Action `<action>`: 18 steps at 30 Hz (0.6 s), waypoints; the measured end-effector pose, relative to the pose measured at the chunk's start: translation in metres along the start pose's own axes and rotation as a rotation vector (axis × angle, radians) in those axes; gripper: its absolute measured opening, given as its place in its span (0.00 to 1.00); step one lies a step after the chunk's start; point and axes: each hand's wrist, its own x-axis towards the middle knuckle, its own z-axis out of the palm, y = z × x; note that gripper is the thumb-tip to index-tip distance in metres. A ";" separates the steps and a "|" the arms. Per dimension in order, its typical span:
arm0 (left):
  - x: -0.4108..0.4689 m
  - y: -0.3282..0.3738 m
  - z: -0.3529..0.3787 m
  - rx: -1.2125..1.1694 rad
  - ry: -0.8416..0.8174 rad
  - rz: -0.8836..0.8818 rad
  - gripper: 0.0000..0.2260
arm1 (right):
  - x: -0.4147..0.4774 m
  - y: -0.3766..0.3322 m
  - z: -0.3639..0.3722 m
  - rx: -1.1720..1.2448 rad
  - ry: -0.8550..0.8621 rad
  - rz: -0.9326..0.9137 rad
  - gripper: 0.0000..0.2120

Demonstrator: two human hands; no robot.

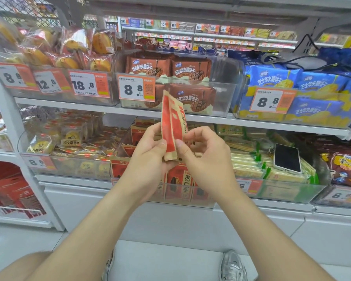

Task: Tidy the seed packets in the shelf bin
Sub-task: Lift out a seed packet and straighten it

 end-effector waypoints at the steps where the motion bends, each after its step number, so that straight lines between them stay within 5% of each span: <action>1: -0.001 0.001 0.000 -0.026 -0.012 -0.006 0.17 | -0.001 -0.001 0.001 -0.057 0.013 -0.032 0.15; 6: -0.004 0.005 0.002 -0.045 -0.081 0.022 0.16 | -0.002 -0.012 -0.003 0.059 0.055 -0.008 0.25; 12: 0.001 0.005 0.002 -0.119 0.042 -0.018 0.15 | 0.005 -0.005 -0.011 0.559 -0.035 0.388 0.22; 18: 0.002 0.006 0.003 -0.167 0.088 -0.090 0.14 | 0.007 -0.002 -0.019 0.828 -0.066 0.476 0.20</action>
